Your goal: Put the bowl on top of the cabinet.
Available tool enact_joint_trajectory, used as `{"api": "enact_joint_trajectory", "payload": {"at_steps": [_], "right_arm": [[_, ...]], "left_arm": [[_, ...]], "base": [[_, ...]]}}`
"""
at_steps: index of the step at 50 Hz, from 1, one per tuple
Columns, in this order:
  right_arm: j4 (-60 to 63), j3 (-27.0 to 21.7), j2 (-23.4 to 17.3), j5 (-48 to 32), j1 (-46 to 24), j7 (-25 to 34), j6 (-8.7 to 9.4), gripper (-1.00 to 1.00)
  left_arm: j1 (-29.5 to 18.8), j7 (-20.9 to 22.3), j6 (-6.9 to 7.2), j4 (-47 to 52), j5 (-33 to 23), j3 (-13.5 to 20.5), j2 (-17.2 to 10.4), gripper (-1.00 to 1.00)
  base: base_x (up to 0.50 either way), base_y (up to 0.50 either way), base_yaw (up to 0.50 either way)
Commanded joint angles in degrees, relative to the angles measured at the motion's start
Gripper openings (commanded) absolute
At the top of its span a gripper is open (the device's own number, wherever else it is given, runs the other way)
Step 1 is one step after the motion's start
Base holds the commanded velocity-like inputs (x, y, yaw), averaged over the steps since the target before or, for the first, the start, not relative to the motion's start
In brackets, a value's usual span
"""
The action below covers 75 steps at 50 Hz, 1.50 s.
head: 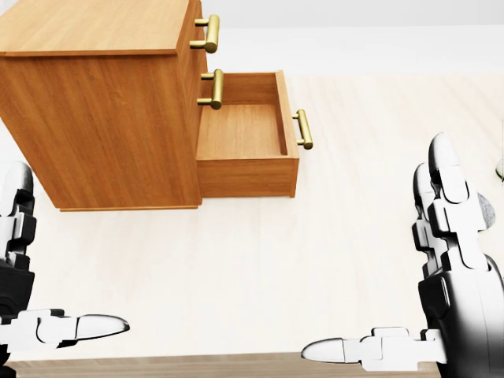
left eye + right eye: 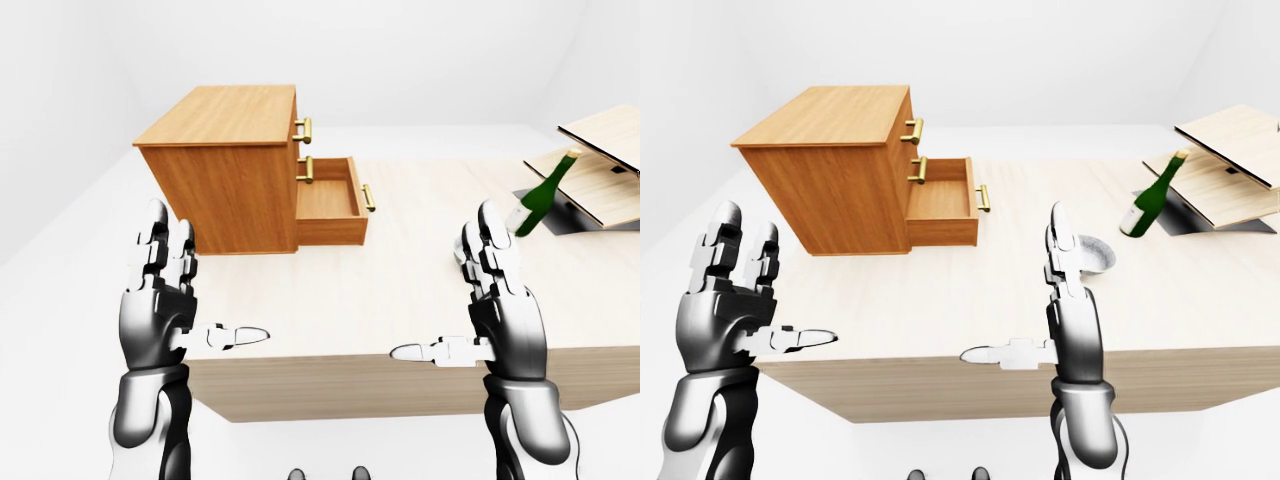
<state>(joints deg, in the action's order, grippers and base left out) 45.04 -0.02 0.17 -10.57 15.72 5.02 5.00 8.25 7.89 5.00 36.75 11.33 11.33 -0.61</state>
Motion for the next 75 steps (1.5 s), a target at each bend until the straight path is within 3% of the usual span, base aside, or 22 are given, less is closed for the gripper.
{"api": "enact_joint_trajectory", "payload": {"at_steps": [1,18,67,75], "right_arm": [[-0.4,-0.4,0.0,0.2,-0.1,0.1,0.00,1.00],[0.0,-1.0,0.4,3.0,-0.4,-0.4,0.00,1.00],[1.0,0.3,0.2,2.0,-0.5,0.0,0.00,1.00],[7.9,-3.0,-0.3,1.6,-0.3,2.1,0.00,1.00]], "left_arm": [[0.1,0.1,0.00,-0.2,-0.1,-0.1,0.0,1.00],[-0.1,0.2,0.00,0.0,0.1,0.2,0.0,1.00],[1.3,0.9,0.00,3.0,0.4,0.3,0.6,1.00],[2.1,0.9,0.00,2.8,-0.5,-0.8,0.9,1.00]], "base": [[0.00,0.50,0.00],[0.00,0.21,0.00],[0.48,0.00,0.00],[0.00,0.00,0.00]]}}
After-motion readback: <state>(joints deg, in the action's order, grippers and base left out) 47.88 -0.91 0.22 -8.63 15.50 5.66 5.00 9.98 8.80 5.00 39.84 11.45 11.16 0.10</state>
